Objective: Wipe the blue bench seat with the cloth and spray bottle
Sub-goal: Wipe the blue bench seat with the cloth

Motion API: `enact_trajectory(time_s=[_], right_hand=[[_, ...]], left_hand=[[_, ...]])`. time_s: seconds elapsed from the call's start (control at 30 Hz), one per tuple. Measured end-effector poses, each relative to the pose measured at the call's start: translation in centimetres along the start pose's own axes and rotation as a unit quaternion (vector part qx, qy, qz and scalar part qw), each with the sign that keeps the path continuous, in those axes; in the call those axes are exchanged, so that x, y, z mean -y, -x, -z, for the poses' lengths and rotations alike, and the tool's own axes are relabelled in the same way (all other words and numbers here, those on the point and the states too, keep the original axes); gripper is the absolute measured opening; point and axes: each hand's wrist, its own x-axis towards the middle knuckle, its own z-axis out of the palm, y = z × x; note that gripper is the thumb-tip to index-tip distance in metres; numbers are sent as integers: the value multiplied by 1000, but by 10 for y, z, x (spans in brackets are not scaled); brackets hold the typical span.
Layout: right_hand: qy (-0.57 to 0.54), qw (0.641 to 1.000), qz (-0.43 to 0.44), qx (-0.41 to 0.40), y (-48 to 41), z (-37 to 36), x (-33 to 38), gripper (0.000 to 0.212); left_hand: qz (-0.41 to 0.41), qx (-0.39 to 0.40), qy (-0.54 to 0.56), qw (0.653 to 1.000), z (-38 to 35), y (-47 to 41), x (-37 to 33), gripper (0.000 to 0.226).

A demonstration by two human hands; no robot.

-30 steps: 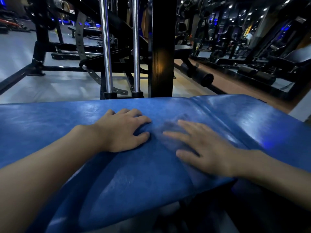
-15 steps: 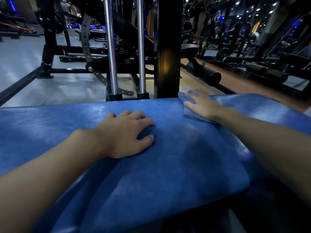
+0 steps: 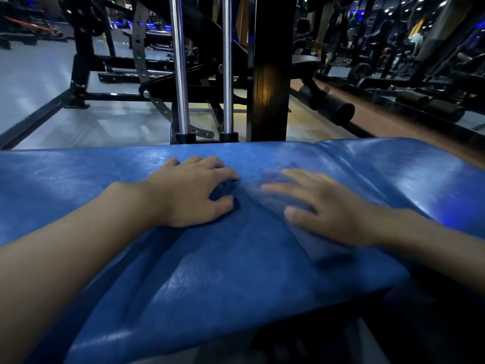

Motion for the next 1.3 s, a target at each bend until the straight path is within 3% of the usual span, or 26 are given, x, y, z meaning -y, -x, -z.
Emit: enact_trajectory(time_s=[0.17, 0.3, 0.4, 0.57, 0.67, 0.83, 1.0, 1.1, 1.2, 1.3], right_hand=[[36, 989, -140, -16, -76, 2, -74, 57], [54, 976, -212, 1, -105, 0, -89, 62], [95, 976, -194, 3, -82, -7, -57, 67], [54, 998, -2, 24, 4, -6, 39, 65], [44, 996, 83, 9, 34, -6, 57, 61], [-4, 1000, 27, 14, -15, -2, 18, 62], [67, 988, -139, 0, -98, -5, -75, 66], [87, 978, -189, -5, -118, -6, -86, 65], [105, 979, -177, -6, -99, -11, -58, 56], [76, 994, -81, 4, -56, -10, -5, 66]], left_hand=[[7, 3, 1, 1000, 1, 4, 1, 76], [21, 21, 7, 1000, 2, 6, 1, 72], [20, 20, 8, 1000, 2, 6, 1, 73], [21, 11, 22, 999, 3, 9, 5, 70], [31, 14, 32, 999, 6, 12, 11, 69], [36, 8, 26, 999, 5, 17, 21, 64], [30, 18, 2, 999, -2, 23, 27, 63], [25, 11, 0, 1000, -4, 23, 30, 63], [23, 9, 4, 1000, -4, 23, 32, 62], [27, -13, 10, 999, -2, 21, 37, 55]])
